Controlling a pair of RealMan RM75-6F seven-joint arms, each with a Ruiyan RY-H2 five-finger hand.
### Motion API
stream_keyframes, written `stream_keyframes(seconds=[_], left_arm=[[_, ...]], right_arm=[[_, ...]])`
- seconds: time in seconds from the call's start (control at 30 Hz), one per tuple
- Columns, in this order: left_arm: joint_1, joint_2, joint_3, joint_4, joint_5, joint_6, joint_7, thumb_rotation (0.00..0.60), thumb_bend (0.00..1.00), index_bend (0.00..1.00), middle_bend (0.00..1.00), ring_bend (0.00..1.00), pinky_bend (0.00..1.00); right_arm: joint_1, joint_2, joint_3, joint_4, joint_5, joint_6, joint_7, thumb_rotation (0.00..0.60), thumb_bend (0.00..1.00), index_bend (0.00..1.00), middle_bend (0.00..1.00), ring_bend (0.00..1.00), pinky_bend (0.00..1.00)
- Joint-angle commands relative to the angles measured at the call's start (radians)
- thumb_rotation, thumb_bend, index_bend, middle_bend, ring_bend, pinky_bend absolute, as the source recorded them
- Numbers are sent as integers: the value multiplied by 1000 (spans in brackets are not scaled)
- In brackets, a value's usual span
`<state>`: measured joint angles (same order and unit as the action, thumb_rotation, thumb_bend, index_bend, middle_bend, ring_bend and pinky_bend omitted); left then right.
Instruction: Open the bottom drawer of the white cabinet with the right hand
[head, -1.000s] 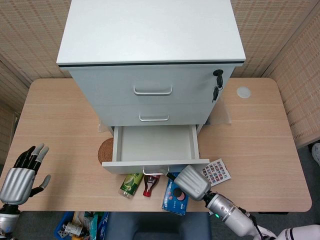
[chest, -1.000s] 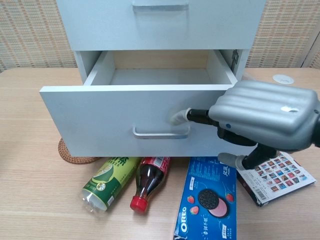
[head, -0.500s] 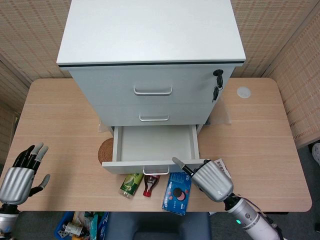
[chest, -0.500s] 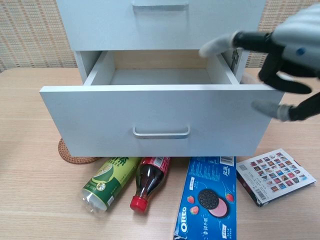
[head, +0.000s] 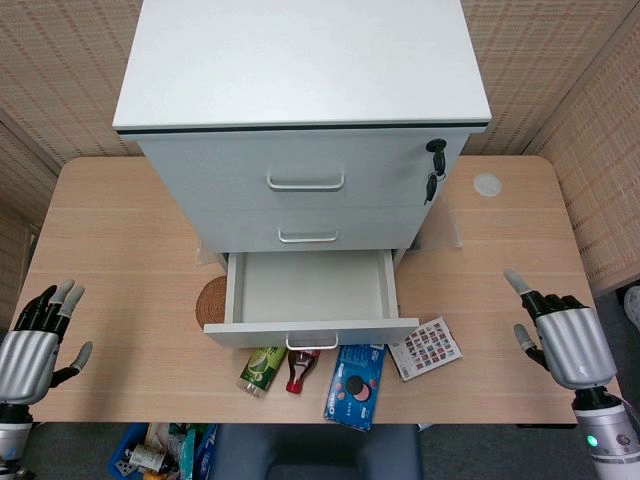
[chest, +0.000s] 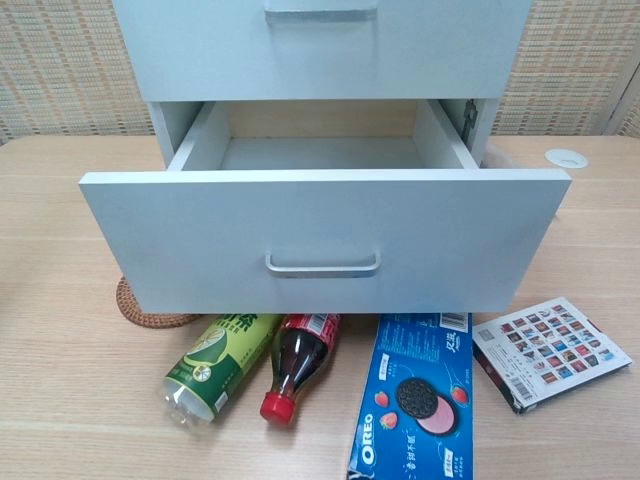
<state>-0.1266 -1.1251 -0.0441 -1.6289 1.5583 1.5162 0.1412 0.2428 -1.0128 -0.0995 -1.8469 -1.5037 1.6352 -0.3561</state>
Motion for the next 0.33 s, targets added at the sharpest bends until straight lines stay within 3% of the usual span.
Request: stream_keyframes(seconds=[0.03,0.17,0.33], left_arm=[[3,-1,2,-4,0,2,9,600,339,19,0,22,125],[7,1,8,-19,-3,-1,22,600,339,19,0,18,125],[9,-1,11,-31,5,1,35,600,339,18,0,17,125]], right_arm=[[-71,-24,12,101,48,18,92,600,246,91,184,205,249],[-116,-57,12,170,72,14,141,600,202,34,82,85,114],[-140,-73,20,201,80,-8,177,600,195,10,77,77,102]])
